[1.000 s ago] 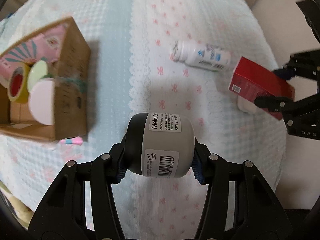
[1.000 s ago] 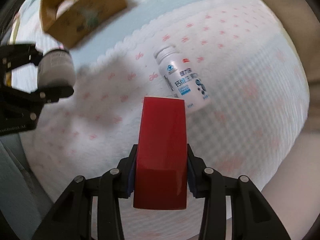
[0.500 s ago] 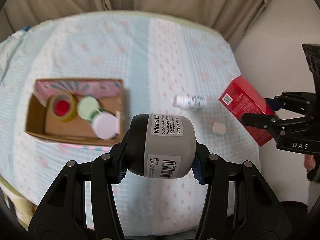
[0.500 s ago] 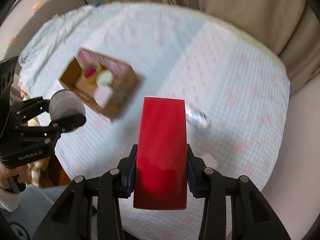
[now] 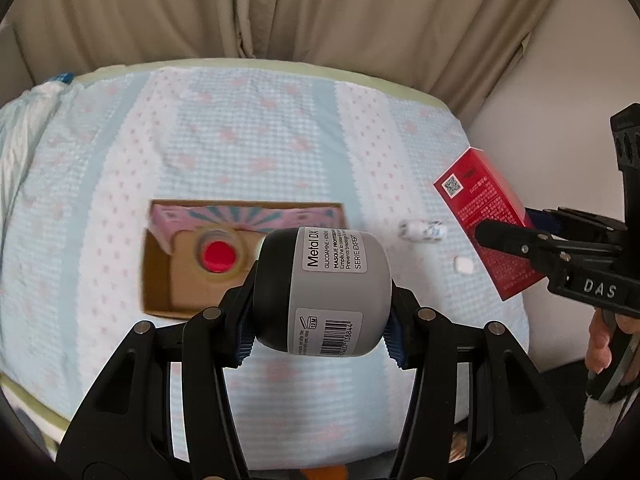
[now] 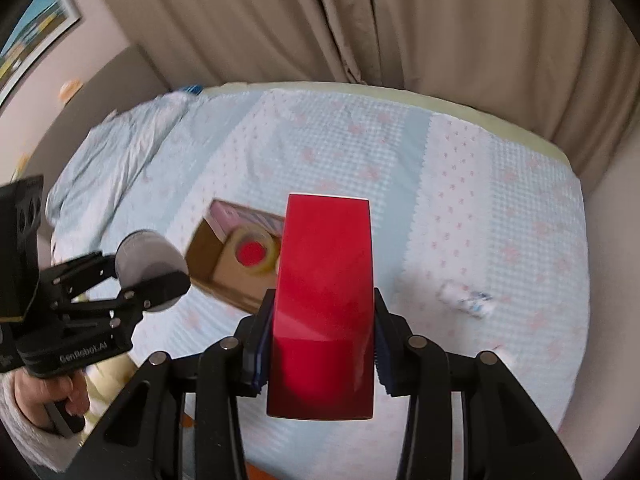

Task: Organize rigid objects
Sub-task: 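Carry the black-lidded jar and red box over the cardboard box, then release the jar into the box while right tool releases red box there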

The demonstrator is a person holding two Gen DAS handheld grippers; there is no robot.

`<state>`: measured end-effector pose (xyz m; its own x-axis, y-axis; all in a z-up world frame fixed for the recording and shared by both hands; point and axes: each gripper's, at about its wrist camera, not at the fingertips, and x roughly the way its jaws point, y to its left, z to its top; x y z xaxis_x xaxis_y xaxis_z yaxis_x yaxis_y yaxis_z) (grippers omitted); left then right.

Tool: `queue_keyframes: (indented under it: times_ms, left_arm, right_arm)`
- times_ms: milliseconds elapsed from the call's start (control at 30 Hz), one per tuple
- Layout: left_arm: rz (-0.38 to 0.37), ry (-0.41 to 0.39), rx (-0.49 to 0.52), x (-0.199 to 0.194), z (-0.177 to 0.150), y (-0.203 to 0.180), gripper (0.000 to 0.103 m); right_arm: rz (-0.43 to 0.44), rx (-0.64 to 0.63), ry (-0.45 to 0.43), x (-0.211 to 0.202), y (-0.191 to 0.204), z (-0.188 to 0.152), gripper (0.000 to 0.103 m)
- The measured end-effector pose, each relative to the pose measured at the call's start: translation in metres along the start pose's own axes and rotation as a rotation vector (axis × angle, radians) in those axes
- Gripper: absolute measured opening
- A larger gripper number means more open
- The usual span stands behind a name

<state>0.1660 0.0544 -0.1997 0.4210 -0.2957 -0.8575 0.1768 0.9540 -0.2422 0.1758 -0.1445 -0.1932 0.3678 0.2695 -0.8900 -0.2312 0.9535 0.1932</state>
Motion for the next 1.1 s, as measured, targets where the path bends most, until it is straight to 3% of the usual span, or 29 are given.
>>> queue_keyframes:
  times_ms: [267,500,767,1100]
  left_arm:
    - [0.000,0.077,0.112,0.015,0.008,0.093,0.048]
    - [0.003,0.142,0.099,0.058,0.015,0.144,0.048]
    - [0.032,0.240,0.090,0.124,0.016,0.173,0.048]
    - [0.060,0.366,0.132,0.198,0.008,0.174,0.048]
  right_arm:
    - [-0.032,0.239,0.020,0.053,0.067,0.003,0.038]
    - [-0.067,0.327,0.059,0.106,0.094,0.000,0.038]
    - [-0.066,0.358,0.121,0.175,0.093,0.008,0.038]
    - [-0.042,0.410,0.200,0.252,0.070,0.013,0.039]
